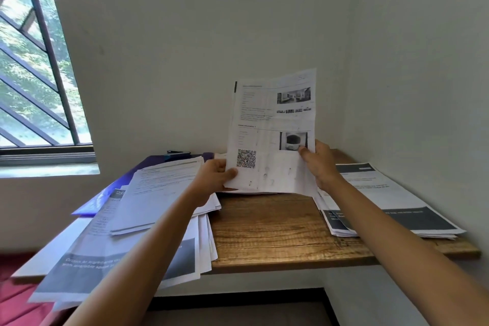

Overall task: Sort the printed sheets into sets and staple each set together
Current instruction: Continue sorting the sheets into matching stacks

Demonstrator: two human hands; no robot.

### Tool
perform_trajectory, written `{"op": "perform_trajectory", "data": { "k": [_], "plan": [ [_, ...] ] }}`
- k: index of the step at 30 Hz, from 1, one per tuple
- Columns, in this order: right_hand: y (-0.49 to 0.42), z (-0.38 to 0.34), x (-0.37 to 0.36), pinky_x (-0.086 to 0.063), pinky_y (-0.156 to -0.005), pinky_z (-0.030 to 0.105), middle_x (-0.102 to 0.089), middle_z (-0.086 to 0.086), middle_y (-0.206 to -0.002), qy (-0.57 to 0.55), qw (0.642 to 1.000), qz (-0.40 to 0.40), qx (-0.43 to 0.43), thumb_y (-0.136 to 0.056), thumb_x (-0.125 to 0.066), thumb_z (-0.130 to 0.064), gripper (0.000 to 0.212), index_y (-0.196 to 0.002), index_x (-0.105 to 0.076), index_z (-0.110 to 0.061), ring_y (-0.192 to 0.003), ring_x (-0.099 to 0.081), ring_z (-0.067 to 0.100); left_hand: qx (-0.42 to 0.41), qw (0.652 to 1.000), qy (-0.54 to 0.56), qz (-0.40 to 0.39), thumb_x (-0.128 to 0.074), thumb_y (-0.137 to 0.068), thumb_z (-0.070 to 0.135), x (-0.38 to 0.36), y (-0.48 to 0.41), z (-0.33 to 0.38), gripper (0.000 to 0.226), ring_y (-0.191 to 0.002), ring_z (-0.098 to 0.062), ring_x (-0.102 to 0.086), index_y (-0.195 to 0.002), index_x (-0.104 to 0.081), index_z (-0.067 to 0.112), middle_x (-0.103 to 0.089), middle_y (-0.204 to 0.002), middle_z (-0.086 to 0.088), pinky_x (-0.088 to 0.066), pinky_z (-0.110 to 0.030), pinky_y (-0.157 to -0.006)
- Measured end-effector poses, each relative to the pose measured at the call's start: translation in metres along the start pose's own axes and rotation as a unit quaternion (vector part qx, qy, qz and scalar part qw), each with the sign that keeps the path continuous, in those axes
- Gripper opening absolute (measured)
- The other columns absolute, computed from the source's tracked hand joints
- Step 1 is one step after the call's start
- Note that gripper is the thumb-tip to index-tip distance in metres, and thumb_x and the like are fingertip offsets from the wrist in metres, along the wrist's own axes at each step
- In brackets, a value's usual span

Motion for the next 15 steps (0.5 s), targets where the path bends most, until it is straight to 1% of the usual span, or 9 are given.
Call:
{"op": "perform_trajectory", "data": {
  "k": [2,5,9,11,12,13,15],
  "plan": [
    [-0.003,0.008,0.003,-0.046,-0.080,0.030,-0.064,0.003,-0.111,-0.009,1.000,0.011,-0.014,-0.096,-0.055,-0.017,0.023,-0.118,-0.063,-0.014,-0.099,-0.059,0.020,0.031,0.999,0.013,-0.019,-0.060,-0.092,0.004,-0.002,0.003,-0.008,0.016,-0.095,-0.023,-0.070,-0.107,-0.064,0.004,-0.070,-0.110,-0.011,-0.061,-0.030,-0.072],
    [-0.003,0.022,0.003,-0.047,-0.083,0.033,-0.065,0.003,-0.109,-0.022,0.999,0.013,-0.030,-0.096,-0.055,-0.017,0.020,-0.114,-0.063,-0.019,-0.099,-0.060,0.020,0.055,0.998,0.009,-0.024,-0.063,-0.089,0.003,0.000,0.004,-0.015,0.018,-0.087,-0.021,-0.072,-0.106,-0.064,-0.002,-0.070,-0.106,-0.012,-0.060,-0.023,-0.068],
    [-0.003,0.036,0.001,-0.049,-0.075,0.030,-0.066,0.003,-0.102,-0.045,0.998,0.012,-0.045,-0.095,-0.056,-0.013,0.016,-0.107,-0.063,-0.021,-0.086,-0.061,0.014,0.052,0.998,-0.012,0.023,-0.065,-0.089,0.005,0.004,0.003,-0.021,0.006,-0.073,-0.016,-0.072,-0.094,-0.068,0.003,-0.071,-0.100,-0.009,-0.059,-0.020,-0.063],
    [-0.006,0.038,0.001,-0.049,-0.070,0.027,-0.066,-0.001,-0.097,-0.052,0.997,0.015,-0.050,-0.095,-0.057,-0.012,0.015,-0.103,-0.064,-0.023,-0.083,-0.061,0.011,0.053,0.997,0.000,0.051,-0.066,-0.089,0.006,0.006,0.004,-0.023,0.008,-0.066,-0.013,-0.072,-0.093,-0.068,0.000,-0.071,-0.096,-0.008,-0.056,-0.017,-0.059],
    [-0.007,0.039,0.001,-0.049,-0.069,0.027,-0.066,-0.002,-0.095,-0.057,0.997,0.018,-0.054,-0.095,-0.057,-0.012,0.015,-0.102,-0.064,-0.023,-0.083,-0.061,0.011,0.055,0.996,0.007,0.065,-0.067,-0.088,0.006,0.008,0.004,-0.024,0.009,-0.065,-0.013,-0.072,-0.094,-0.067,-0.001,-0.071,-0.096,-0.008,-0.056,-0.016,-0.059],
    [-0.008,0.040,0.002,-0.049,-0.070,0.028,-0.066,-0.003,-0.095,-0.061,0.996,0.019,-0.059,-0.094,-0.058,-0.012,0.015,-0.101,-0.065,-0.023,-0.084,-0.061,0.012,0.056,0.995,0.015,0.075,-0.068,-0.087,0.007,0.009,0.005,-0.025,0.010,-0.067,-0.014,-0.072,-0.094,-0.067,-0.001,-0.071,-0.097,-0.008,-0.057,-0.017,-0.059],
    [-0.010,0.042,0.003,-0.051,-0.076,0.031,-0.067,-0.003,-0.096,-0.062,0.996,0.021,-0.061,-0.094,-0.058,-0.012,0.016,-0.101,-0.066,-0.024,-0.086,-0.062,0.014,0.057,0.994,0.026,0.089,-0.070,-0.086,0.009,0.011,0.006,-0.024,0.011,-0.068,-0.015,-0.072,-0.094,-0.067,0.001,-0.070,-0.098,-0.008,-0.058,-0.018,-0.061]
  ]
}}
Point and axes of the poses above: each hand's wrist, its own y-axis away from the middle knuckle, its own x-axis out of the back of the hand, z = x × y, the point moved 9 cm from there along -y, towards the middle knuckle
